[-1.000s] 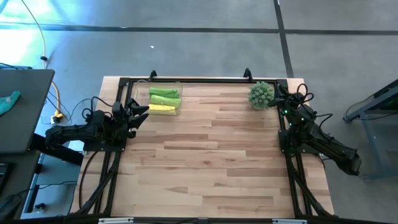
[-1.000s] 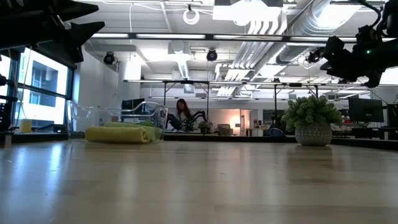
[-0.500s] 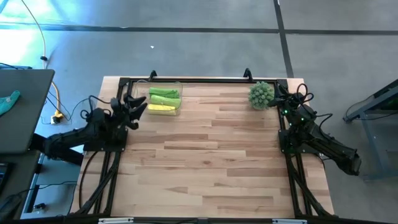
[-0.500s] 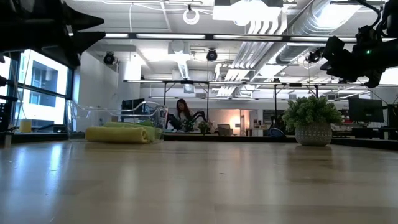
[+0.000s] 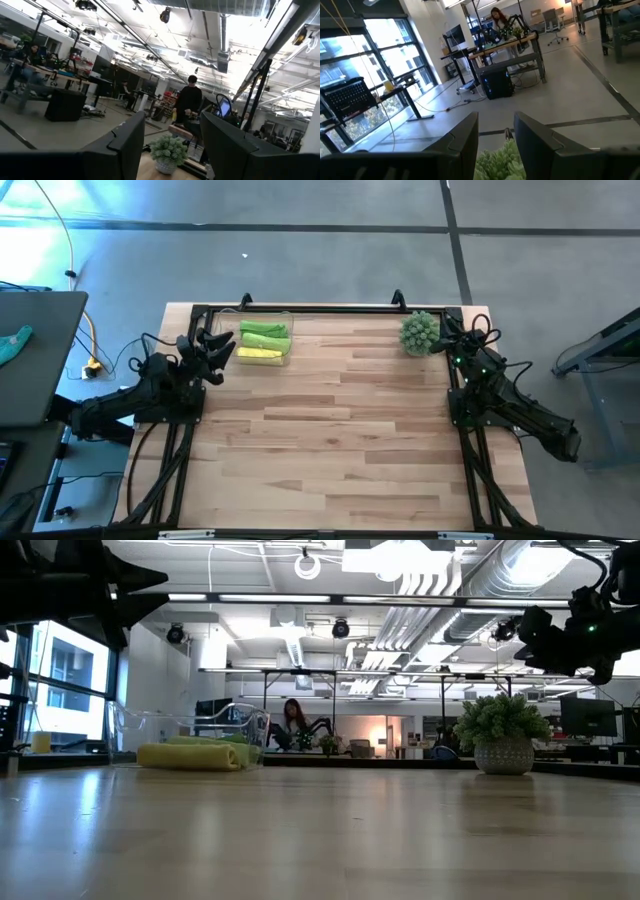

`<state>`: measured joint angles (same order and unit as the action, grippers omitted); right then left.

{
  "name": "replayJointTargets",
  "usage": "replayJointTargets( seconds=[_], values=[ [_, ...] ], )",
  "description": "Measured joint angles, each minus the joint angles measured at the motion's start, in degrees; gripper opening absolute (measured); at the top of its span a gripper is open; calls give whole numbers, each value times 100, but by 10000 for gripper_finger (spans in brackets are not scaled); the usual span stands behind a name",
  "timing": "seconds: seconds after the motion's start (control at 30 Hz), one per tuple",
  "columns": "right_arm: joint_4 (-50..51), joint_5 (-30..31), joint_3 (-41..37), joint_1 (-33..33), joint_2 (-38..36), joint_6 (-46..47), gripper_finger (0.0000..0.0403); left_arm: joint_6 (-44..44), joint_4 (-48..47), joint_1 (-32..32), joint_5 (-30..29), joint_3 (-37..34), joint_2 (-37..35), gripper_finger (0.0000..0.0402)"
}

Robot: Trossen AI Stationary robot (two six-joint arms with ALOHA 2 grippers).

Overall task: Roll microfiber towels into tight, uniform cylinder then place into a basket
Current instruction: Return to Home Position

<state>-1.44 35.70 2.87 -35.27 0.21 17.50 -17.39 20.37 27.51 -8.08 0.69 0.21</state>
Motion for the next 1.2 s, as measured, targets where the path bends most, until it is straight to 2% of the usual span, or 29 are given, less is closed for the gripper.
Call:
replayJointTargets(
  seconds=[0.37, 1.2],
  values=[
    [447, 1, 0, 0, 0, 0, 119, 0, -1, 0, -1, 0, 0, 182],
    [457, 0, 0, 1, 4, 2, 119, 0, -1, 0, -1, 0, 0, 182]
  ],
)
